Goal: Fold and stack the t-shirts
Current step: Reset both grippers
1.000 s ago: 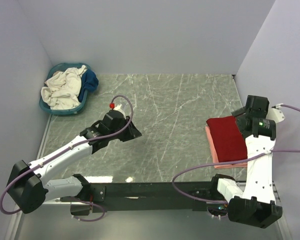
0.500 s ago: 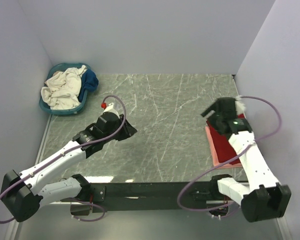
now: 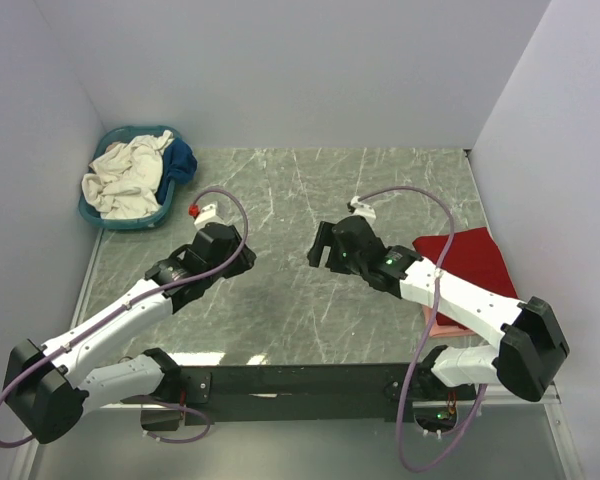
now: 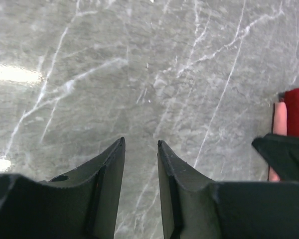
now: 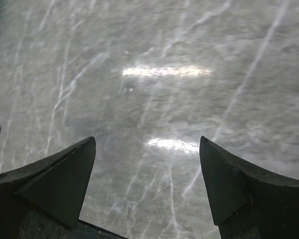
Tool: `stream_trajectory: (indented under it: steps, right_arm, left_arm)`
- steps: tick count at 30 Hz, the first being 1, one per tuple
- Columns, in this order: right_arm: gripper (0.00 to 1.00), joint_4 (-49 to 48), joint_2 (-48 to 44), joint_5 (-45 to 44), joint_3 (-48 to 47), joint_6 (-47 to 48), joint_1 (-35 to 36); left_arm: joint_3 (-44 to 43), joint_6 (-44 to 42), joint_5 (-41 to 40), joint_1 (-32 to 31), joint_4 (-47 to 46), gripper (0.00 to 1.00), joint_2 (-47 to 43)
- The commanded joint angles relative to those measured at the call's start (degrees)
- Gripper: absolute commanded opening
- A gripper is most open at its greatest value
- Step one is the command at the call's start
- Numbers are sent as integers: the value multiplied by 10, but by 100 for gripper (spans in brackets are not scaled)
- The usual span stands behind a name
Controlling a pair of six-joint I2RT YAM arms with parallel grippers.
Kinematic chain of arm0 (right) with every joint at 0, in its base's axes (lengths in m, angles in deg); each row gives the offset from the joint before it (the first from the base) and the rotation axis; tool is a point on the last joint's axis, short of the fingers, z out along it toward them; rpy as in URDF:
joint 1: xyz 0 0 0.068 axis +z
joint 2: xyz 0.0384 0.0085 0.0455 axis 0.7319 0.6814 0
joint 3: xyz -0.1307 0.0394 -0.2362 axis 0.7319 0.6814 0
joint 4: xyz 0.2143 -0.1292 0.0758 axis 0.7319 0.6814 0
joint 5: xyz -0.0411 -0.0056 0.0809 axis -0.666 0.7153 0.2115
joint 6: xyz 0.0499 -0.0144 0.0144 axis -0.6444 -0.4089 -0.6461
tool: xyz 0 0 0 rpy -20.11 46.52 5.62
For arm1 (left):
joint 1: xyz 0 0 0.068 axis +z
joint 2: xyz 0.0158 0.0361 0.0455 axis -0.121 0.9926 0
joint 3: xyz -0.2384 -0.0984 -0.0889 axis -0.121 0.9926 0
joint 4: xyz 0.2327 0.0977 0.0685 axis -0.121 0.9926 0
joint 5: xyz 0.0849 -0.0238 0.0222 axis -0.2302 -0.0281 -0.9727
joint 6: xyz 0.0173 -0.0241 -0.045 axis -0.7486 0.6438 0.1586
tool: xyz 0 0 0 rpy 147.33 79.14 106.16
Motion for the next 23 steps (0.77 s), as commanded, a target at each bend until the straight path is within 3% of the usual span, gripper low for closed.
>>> stream_trajectory:
  steps: [1, 9, 23]
  right_arm:
    - [91, -53, -6, -19, -1, 24, 22]
    - [92, -19, -19, -43, -11, 51, 23]
    - [93, -14, -9, -36, -18, 63, 23]
  left_arm:
    - [-3, -5, -27, 3, -6, 39, 0]
    - [37, -10, -17, 4, -72, 39, -36]
    - [29, -22, -20, 4, -80, 41, -36]
